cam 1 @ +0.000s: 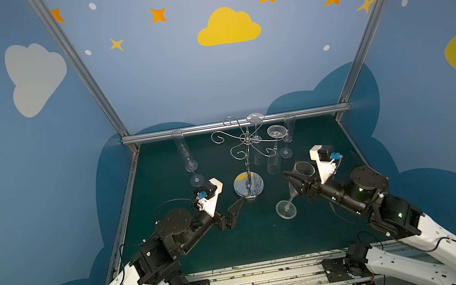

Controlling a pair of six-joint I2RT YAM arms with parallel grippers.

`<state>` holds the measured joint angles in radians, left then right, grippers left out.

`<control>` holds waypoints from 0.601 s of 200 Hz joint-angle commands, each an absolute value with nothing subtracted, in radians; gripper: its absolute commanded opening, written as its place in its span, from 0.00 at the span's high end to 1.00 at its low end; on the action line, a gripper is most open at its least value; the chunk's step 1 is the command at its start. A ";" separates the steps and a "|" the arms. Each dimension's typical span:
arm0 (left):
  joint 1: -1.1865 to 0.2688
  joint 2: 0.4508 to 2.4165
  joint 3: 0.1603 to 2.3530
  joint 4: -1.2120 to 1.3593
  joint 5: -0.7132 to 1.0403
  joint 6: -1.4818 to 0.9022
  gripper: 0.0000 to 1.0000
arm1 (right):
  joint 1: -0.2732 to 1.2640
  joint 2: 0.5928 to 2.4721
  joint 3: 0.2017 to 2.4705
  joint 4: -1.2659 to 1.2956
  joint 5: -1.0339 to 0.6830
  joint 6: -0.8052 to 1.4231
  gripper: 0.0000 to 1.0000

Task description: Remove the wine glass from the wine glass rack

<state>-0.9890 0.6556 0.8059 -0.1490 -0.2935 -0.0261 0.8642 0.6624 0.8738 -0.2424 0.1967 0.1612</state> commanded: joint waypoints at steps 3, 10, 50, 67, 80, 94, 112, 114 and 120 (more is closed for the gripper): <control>-0.991 0.629 0.802 -0.159 -0.346 -0.033 0.10 | 0.811 0.613 0.795 -0.212 0.360 0.058 0.67; -0.991 0.625 0.801 -0.161 -0.352 -0.034 0.09 | 0.790 0.605 0.770 -0.195 0.371 0.035 0.68; -0.991 0.624 0.804 -0.167 -0.368 -0.036 0.08 | 0.666 0.611 0.626 -0.056 0.332 -0.056 0.67; -0.990 0.635 0.813 -0.169 -0.377 -0.028 0.08 | 0.594 0.648 0.589 0.007 0.273 -0.057 0.68; -0.989 0.639 0.819 -0.165 -0.389 -0.018 0.08 | 0.534 0.687 0.567 0.071 0.219 -0.052 0.68; -0.989 0.647 0.826 -0.160 -0.400 -0.006 0.07 | 0.467 0.737 0.556 0.138 0.156 -0.035 0.68; -0.986 0.658 0.835 -0.159 -0.402 0.009 0.07 | 0.393 0.817 0.561 0.211 0.069 -0.024 0.69; -0.985 0.660 0.837 -0.159 -0.403 0.009 0.07 | 0.385 0.825 0.563 0.217 0.058 -0.026 0.69; -0.985 0.663 0.841 -0.162 -0.405 0.012 0.07 | 0.368 0.854 0.570 0.235 0.033 -0.027 0.69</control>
<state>-0.9886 0.6540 0.8059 -0.1665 -0.3817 -0.0143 0.4355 0.7830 0.5533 0.0483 0.1761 -0.0307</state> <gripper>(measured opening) 0.932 0.559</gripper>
